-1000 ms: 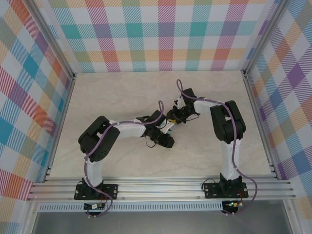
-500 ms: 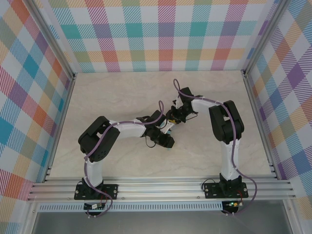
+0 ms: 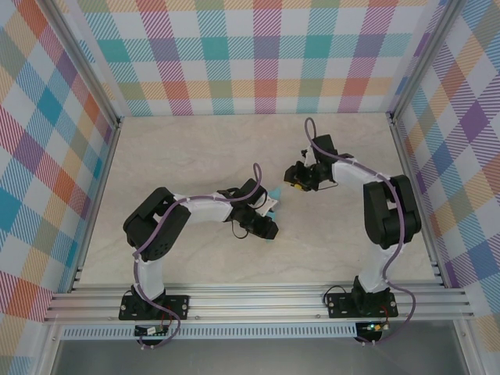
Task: Fold a paper plane with a square sheet of paper (fold left side to right side)
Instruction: Fold the wing for the fifth time at the center of the table.
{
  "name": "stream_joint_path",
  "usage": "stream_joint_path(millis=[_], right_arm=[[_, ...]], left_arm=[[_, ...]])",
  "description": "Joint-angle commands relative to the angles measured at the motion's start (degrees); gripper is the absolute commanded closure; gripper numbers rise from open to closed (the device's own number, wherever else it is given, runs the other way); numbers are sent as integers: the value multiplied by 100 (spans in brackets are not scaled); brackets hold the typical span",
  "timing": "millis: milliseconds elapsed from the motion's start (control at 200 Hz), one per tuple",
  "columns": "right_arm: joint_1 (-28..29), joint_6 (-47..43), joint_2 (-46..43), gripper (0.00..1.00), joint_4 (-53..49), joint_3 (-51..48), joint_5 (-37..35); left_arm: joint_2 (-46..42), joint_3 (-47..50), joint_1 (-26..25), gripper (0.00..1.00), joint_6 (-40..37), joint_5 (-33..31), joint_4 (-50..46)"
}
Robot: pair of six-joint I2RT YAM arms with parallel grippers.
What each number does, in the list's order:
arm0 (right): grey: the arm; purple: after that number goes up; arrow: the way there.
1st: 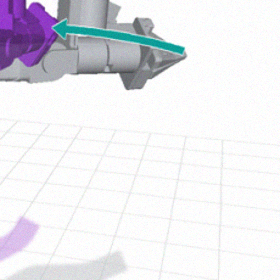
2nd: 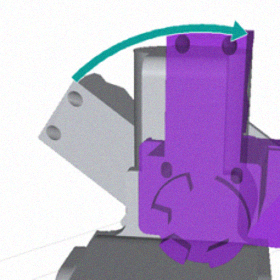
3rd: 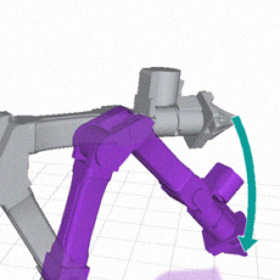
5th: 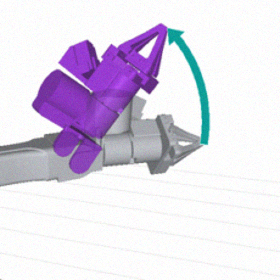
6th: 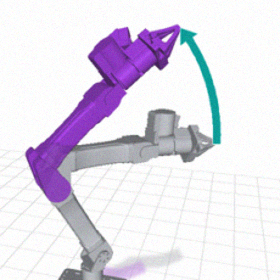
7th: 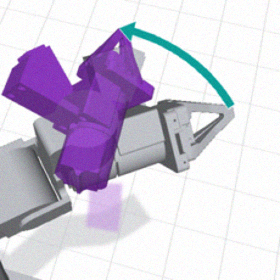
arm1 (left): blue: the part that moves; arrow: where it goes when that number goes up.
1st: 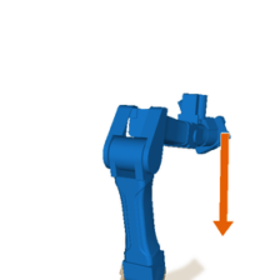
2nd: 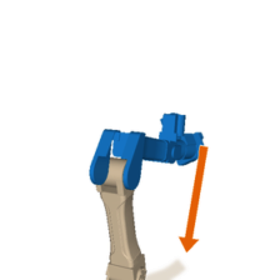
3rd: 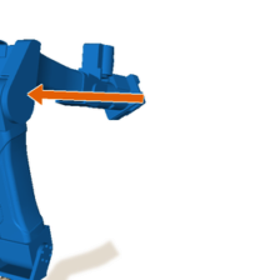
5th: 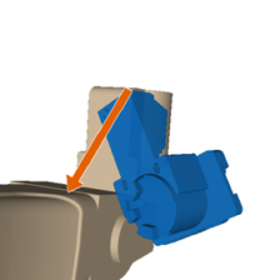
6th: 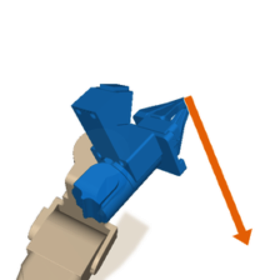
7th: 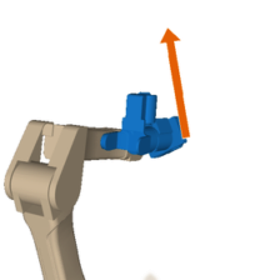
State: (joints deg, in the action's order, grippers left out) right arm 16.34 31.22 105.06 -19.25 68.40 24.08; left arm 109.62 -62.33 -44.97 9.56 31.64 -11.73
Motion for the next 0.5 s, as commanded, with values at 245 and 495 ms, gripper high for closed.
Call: stream_joint_path(millis=[245,495], right_arm=[[310,496,-347,100,975,-1386,1310],[671,728,40,100,1417,-1444,1319]], left_arm=[[-73,185,-111,74,33,-68,-240],[-117,193,-118,74,35,-118,-254]])
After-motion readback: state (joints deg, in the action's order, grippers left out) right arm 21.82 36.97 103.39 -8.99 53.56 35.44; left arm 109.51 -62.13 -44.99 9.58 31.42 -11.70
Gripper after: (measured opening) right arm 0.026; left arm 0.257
